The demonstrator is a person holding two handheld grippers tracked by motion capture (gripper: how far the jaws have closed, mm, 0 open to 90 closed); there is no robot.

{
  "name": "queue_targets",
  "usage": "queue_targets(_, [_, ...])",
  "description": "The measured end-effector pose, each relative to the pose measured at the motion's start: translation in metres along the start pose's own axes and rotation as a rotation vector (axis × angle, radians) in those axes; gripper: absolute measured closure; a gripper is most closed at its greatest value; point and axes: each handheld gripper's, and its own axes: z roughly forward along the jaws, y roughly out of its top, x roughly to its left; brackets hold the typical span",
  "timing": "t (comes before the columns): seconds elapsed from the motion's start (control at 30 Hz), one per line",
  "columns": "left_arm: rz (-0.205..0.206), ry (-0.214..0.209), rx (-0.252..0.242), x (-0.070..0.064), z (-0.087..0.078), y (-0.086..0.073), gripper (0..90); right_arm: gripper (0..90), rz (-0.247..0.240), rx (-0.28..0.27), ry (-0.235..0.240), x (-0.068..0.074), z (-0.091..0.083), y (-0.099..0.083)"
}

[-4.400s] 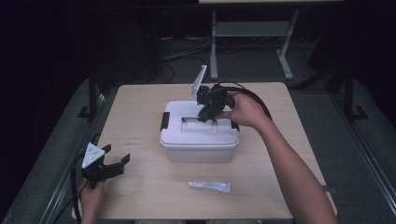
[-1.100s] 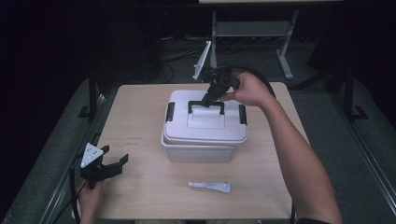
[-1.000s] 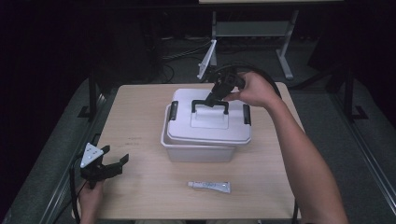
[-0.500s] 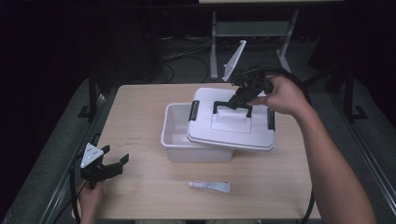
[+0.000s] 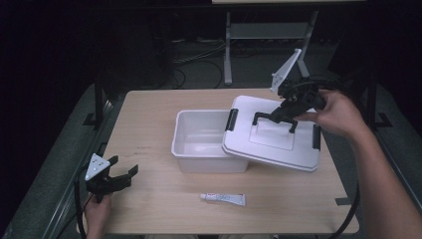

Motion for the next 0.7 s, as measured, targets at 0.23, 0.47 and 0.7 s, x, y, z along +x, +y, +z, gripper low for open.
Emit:
queue_targets(0.23, [0.002, 0.008, -0.001, 0.0, -0.001, 0.0, 16.1, 84.4, 0.048, -0.005, -0.023, 0.008, -0.008, -0.03])
queue_targets(0.47, [0.002, 0.014, -0.006, -0.001, -0.002, 0.001, 16.1, 84.4, 0.088, -0.01, -0.024, 0.013, -0.011, -0.055])
queue_targets(0.7, [0.004, 0.021, -0.003, -0.001, -0.003, 0.0, 16.1, 84.3, 0.128, -0.024, -0.028, 0.017, -0.012, -0.081])
